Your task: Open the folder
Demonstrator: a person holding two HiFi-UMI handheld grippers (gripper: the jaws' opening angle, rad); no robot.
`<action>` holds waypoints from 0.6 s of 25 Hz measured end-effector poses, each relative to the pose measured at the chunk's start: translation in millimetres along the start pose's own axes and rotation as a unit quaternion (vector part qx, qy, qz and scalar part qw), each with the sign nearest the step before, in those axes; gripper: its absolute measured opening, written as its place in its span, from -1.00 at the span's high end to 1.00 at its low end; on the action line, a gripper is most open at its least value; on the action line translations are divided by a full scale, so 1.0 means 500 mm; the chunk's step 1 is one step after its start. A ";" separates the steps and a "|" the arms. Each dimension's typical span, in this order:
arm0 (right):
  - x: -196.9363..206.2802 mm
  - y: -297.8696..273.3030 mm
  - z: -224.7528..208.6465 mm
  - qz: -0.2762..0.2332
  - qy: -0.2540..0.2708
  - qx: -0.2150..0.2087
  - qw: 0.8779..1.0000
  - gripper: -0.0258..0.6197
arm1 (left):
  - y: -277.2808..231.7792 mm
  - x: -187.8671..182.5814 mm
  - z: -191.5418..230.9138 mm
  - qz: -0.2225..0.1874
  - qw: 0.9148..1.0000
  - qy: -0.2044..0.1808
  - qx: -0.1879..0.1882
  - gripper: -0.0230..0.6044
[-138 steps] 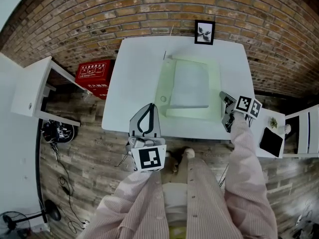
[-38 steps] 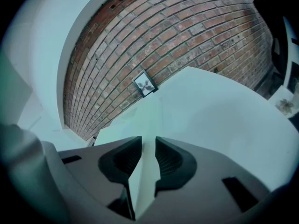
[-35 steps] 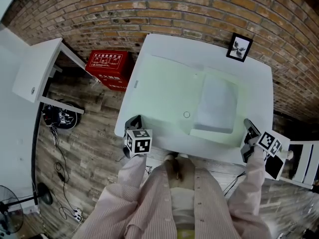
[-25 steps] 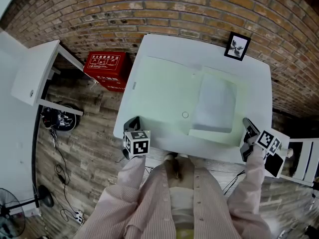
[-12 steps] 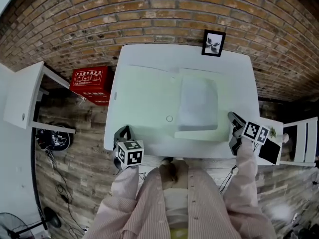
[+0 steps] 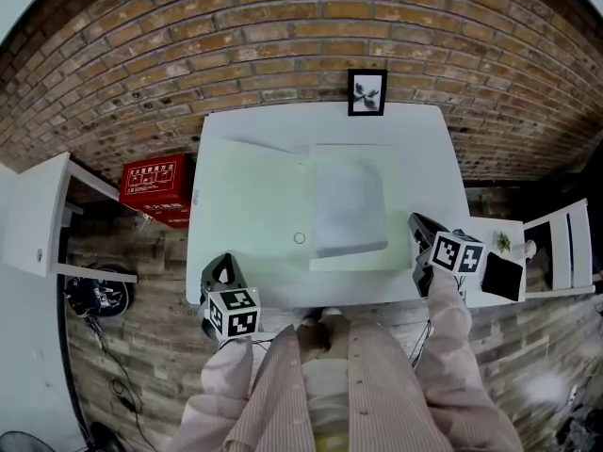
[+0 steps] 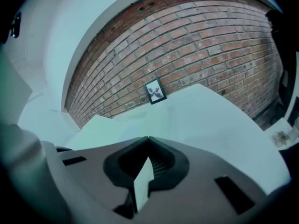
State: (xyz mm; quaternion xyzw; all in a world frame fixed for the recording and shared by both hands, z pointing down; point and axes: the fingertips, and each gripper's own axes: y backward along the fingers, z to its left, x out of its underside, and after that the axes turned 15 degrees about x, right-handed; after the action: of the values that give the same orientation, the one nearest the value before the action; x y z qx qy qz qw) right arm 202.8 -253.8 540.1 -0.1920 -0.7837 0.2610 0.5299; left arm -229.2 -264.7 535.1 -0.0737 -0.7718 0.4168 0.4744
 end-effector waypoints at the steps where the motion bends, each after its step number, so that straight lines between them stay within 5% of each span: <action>1: -0.003 0.005 0.005 -0.005 0.007 -0.002 1.000 0.91 | 0.004 -0.010 -0.006 -0.007 1.000 -0.001 0.004 0.95; 15: -0.049 0.070 0.103 -0.097 0.070 -0.082 0.989 0.91 | 0.031 -0.132 -0.111 -0.142 0.985 0.032 0.089 0.95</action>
State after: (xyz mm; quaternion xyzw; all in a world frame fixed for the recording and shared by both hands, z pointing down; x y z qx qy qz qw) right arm 164.9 -250.8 485.0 -0.1755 -0.7785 0.1291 0.5886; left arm -154.0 -256.8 491.0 0.0657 -0.7189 0.4098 0.5576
